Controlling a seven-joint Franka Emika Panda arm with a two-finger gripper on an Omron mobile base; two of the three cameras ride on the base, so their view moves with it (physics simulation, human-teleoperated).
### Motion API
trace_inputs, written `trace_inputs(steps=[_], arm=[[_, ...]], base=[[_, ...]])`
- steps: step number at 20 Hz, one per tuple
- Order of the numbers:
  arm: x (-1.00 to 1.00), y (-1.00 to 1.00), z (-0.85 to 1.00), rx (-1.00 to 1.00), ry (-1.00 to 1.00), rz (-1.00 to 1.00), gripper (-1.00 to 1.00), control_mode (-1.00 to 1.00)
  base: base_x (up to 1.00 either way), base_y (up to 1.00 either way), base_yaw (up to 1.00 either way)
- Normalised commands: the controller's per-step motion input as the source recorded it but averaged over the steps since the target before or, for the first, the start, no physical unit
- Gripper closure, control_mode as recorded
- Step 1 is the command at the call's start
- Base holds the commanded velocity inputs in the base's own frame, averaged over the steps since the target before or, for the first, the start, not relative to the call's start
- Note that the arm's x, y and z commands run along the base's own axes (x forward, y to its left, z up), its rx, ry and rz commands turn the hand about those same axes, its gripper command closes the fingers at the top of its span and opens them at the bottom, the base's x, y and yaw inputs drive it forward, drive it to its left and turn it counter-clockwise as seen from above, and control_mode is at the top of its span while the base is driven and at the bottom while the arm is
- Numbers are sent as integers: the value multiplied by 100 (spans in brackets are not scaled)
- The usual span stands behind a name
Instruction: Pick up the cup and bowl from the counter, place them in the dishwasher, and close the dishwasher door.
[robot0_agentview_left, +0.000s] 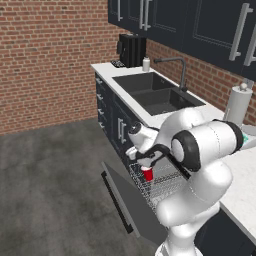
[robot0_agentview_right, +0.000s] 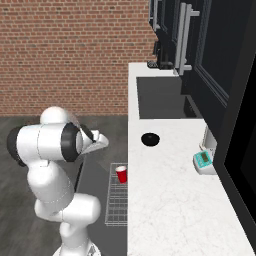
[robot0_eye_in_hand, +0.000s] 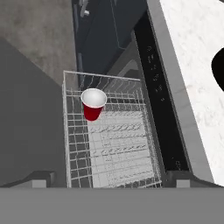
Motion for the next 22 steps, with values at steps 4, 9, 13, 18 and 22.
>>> trace_inputs(steps=[4,9,13,18,22], arm=[[7,-38,100,0,-1,1,-100,-100],[28,-63,79,0,0,4,-100,-100],[52,-74,15,0,2,8,-100,-100],[59,-70,-4,0,3,12,-100,-100],[56,-56,-21,0,5,12,-100,-100]], base=[[0,0,0],[0,0,0],[0,0,0],[0,0,0],[0,0,0]])
